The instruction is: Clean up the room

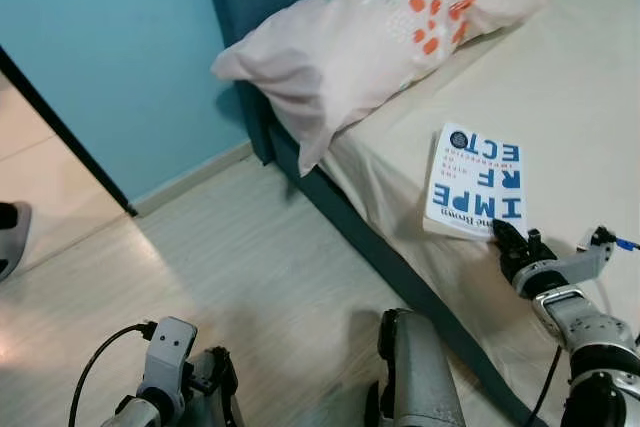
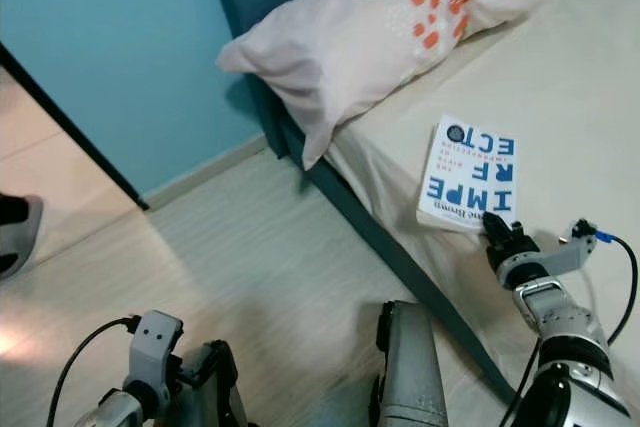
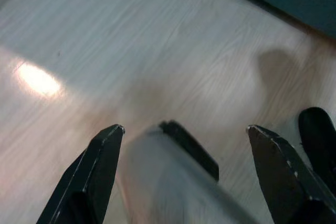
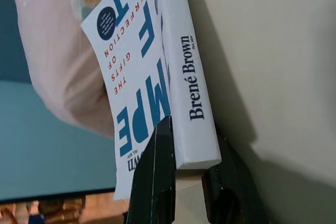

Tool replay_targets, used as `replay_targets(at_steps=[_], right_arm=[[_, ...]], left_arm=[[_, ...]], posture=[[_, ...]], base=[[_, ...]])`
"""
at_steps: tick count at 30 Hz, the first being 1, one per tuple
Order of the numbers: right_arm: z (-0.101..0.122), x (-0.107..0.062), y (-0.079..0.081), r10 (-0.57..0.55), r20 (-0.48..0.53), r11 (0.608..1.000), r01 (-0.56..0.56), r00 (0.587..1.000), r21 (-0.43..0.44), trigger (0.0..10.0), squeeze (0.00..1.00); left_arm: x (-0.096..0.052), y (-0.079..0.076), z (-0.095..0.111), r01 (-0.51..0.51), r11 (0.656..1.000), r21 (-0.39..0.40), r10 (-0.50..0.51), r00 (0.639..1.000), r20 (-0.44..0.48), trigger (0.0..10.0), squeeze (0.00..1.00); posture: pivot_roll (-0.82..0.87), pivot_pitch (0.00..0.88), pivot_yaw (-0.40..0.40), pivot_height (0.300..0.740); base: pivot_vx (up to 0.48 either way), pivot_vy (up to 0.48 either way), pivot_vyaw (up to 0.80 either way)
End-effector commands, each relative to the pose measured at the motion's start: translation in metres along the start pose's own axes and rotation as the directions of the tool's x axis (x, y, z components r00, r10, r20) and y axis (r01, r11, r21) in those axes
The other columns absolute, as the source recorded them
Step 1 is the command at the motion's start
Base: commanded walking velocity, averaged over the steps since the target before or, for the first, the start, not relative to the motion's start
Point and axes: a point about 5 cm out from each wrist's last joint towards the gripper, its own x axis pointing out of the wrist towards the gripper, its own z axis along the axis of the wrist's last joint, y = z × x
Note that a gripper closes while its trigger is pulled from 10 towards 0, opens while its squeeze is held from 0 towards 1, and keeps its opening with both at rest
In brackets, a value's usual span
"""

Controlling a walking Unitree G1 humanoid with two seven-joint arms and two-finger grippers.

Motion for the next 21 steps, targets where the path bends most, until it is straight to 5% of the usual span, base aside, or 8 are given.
replay_targets(at_steps=[1, 6, 13, 17, 21], right_arm=[[-0.018, -0.007, -0.016, -0.075, -0.109, 0.997, 0.074, 0.991, -0.013, 0.0, 0.0], [-0.005, -0.004, -0.009, -0.087, -0.153, 0.99, 0.069, 0.984, -0.119, 0.0, 0.0], [0.046, 0.002, 0.012, -0.151, -0.001, 0.952, 0.145, 0.989, -0.271, 0.0, 0.0], [0.064, 0.009, 0.027, -0.199, 0.03, 0.844, 0.187, 0.98, -0.503, 0.0, 0.0], [0.073, 0.017, 0.046, -0.128, 0.071, 0.828, 0.146, 0.989, -0.541, 0.0, 0.0]], left_arm=[[-0.008, -0.001, -0.009, 0.004, 1.0, -0.011, -0.004, 0.999, -0.033, 10.0, 0.0], [-0.017, -0.003, -0.01, 0.011, 1.0, -0.008, -0.011, 1.0, -0.018, 10.0, 0.0], [-0.03, 0.0, -0.011, 0.0, 1.0, -0.005, 0.0, 1.0, -0.018, 10.0, 0.0], [-0.031, -0.004, -0.011, 0.014, 1.0, -0.007, -0.014, 1.0, -0.023, 10.0, 0.0], [-0.033, -0.007, -0.011, 0.019, 1.0, -0.01, -0.019, 0.999, -0.027, 10.0, 0.0]], posture=[[0.12, 0.409, 0.043, 0.51], [0.14, 0.438, 0.032, 0.51], [0.15, 0.466, 0.028, 0.51], [0.15, 0.473, 0.03, 0.51], [0.14, 0.474, 0.032, 0.51]], base=[[0.0, 0.0, 0.0], [0.0, 0.0, 0.0], [0.0, 0.0, 0.0], [0.0, 0.0, 0.0], [0.0, 0.0, 0.0]])
